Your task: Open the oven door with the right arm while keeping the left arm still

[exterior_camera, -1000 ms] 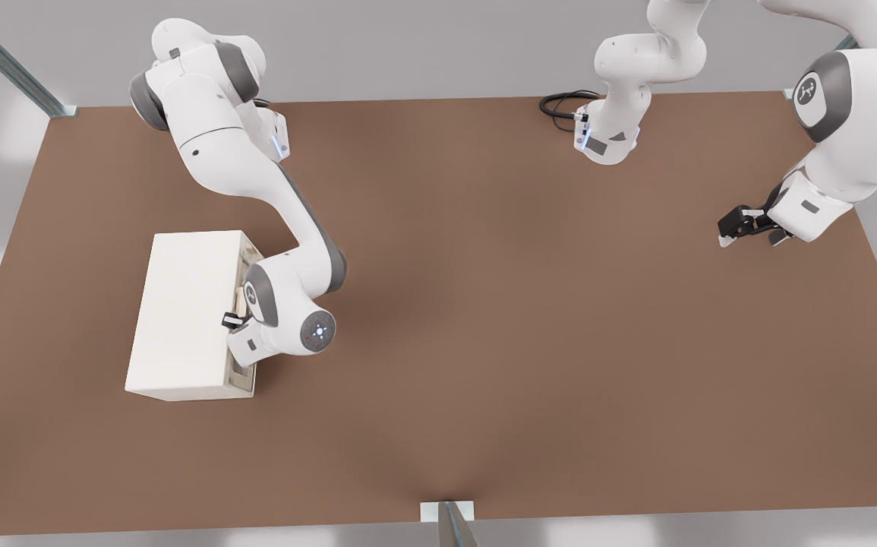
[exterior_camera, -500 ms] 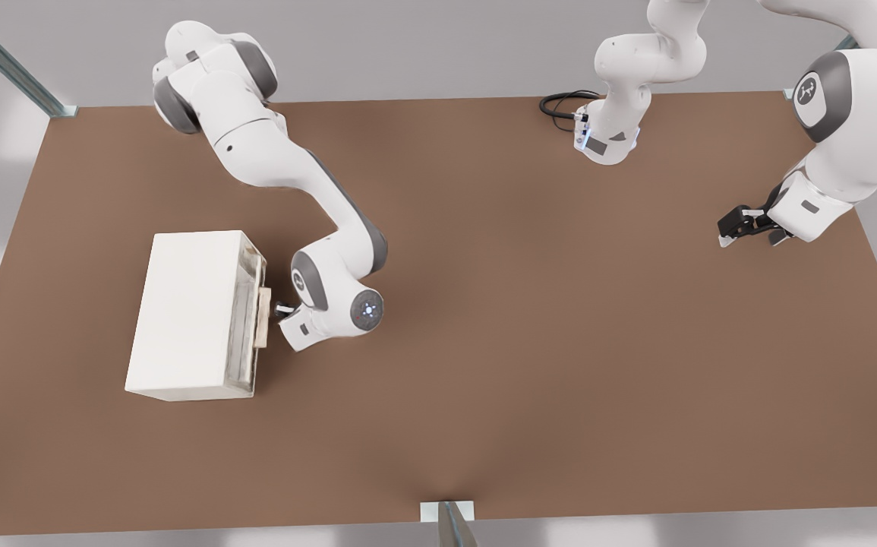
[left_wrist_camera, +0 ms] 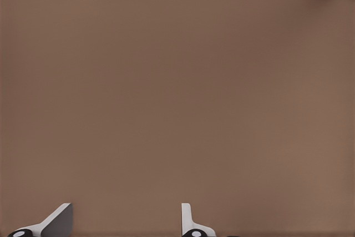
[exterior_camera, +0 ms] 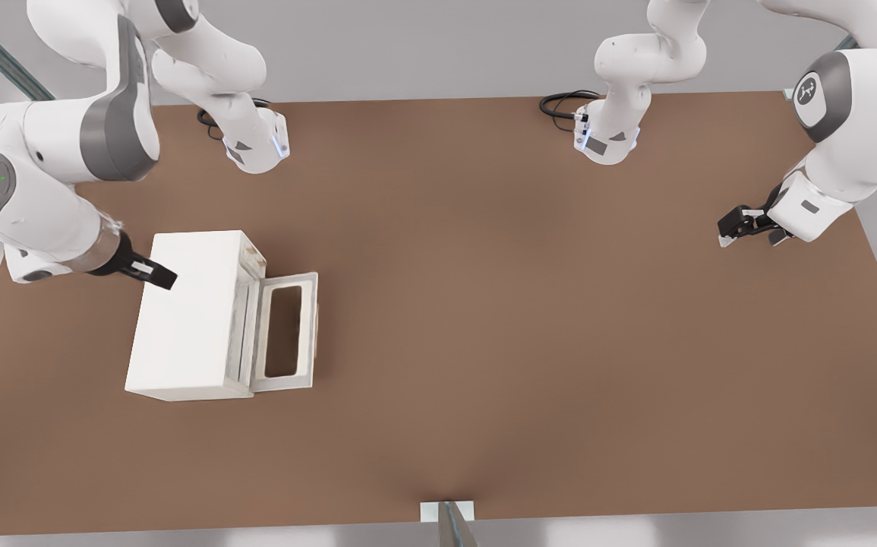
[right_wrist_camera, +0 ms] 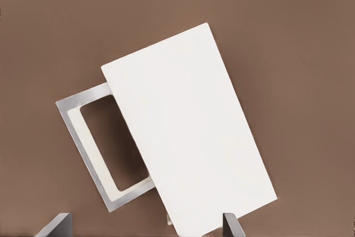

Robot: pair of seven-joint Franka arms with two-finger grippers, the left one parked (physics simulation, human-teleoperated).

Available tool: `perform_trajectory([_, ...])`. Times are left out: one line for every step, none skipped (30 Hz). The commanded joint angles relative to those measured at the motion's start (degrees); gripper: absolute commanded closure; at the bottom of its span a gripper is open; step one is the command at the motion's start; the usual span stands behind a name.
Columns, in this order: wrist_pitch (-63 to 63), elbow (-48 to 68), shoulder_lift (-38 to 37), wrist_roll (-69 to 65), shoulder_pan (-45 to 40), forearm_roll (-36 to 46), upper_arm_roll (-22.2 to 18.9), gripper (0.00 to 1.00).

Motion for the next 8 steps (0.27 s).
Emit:
perform_trajectory([-0.56,0.09,0.09,-22.32,0.04,1.05,0.04,0.00])
perform_trajectory([0.06,0.09,0.18,-22.32,0.04,1.05,-0.05,0.00])
perform_trajectory([1.11,0.09,0.88,-22.50,-0.05,1.14,-0.05,0.00])
perform_trajectory([1.64,0.09,1.06,-22.58,0.04,1.05,-0.05,0.00])
perform_trajectory([1.82,0.09,1.23,-22.85,-0.14,1.14,-0.05,0.00])
perform_trajectory([1.82,0.09,1.23,-22.85,-0.14,1.14,-0.05,0.00])
perform_trajectory([1.82,0.09,1.23,-22.85,-0.14,1.14,-0.05,0.00])
perform_trajectory([1.82,0.09,1.23,-22.76,-0.14,1.14,-0.05,0.00])
